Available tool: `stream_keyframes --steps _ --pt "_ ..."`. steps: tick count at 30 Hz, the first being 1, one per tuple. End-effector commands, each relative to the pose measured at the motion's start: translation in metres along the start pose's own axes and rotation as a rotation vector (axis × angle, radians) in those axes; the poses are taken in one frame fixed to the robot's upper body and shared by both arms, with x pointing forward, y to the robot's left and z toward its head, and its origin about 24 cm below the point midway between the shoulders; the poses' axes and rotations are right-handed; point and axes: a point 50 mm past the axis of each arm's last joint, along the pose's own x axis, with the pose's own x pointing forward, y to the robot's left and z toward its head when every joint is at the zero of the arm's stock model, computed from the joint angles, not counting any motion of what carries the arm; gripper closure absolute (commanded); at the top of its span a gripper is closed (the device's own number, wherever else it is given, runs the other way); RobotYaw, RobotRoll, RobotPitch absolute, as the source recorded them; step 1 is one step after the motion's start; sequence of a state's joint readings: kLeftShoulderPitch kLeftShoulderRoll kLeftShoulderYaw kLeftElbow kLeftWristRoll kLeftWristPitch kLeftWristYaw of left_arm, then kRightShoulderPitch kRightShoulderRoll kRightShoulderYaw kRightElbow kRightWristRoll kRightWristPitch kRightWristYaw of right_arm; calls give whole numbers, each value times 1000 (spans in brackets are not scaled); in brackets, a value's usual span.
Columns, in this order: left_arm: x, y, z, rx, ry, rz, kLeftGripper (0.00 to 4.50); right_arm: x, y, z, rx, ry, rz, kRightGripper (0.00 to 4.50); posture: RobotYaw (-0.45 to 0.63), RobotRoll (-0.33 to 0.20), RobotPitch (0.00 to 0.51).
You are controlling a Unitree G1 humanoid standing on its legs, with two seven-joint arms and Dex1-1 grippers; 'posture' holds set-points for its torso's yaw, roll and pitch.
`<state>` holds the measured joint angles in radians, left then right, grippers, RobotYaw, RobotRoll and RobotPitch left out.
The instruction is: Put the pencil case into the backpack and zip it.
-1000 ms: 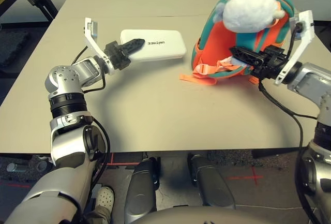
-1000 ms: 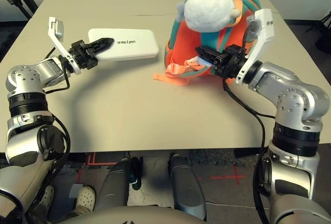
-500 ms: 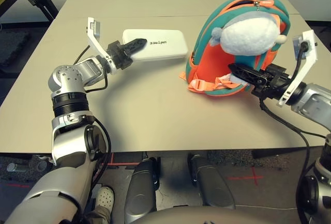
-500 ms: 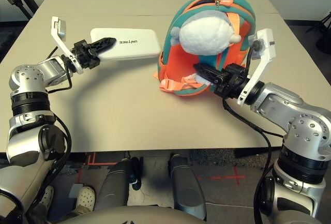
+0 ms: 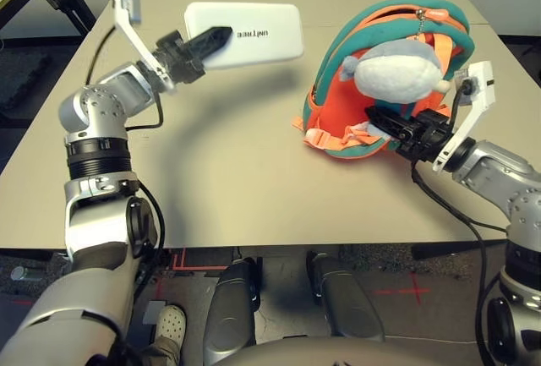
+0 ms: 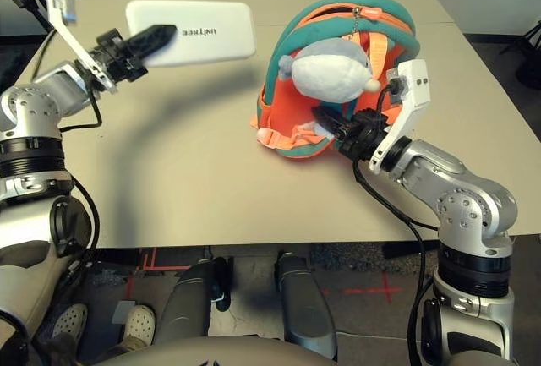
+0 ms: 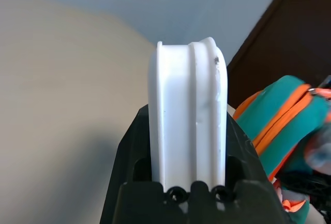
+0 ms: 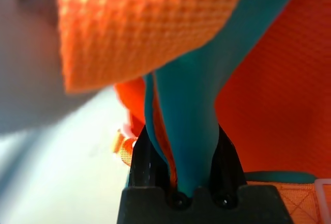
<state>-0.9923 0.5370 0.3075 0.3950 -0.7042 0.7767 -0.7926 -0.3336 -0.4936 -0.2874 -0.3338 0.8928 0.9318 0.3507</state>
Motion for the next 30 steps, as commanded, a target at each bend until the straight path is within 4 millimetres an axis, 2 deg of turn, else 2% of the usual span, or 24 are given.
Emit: stream_keyframes --steps 1,6,12,20,30 --pt "8 -25 30 137 -41 -132 3190 1 -10 -15 33 64 -42 4153 -167 0 181" --pt "13 -51 54 168 -46 -279 3190 1 -17 -18 30 77 -65 4153 -162 0 181" --pt "11 -64 54 151 -16 -398 3190 1 -21 -20 28 82 -76 4153 -165 0 182" --pt "21 -72 48 135 49 -480 3190 1 -22 -22 26 86 -86 4153 -172 0 182" --pt "39 -62 42 222 114 -449 3190 1 -21 -21 24 81 -88 4153 -186 0 186"
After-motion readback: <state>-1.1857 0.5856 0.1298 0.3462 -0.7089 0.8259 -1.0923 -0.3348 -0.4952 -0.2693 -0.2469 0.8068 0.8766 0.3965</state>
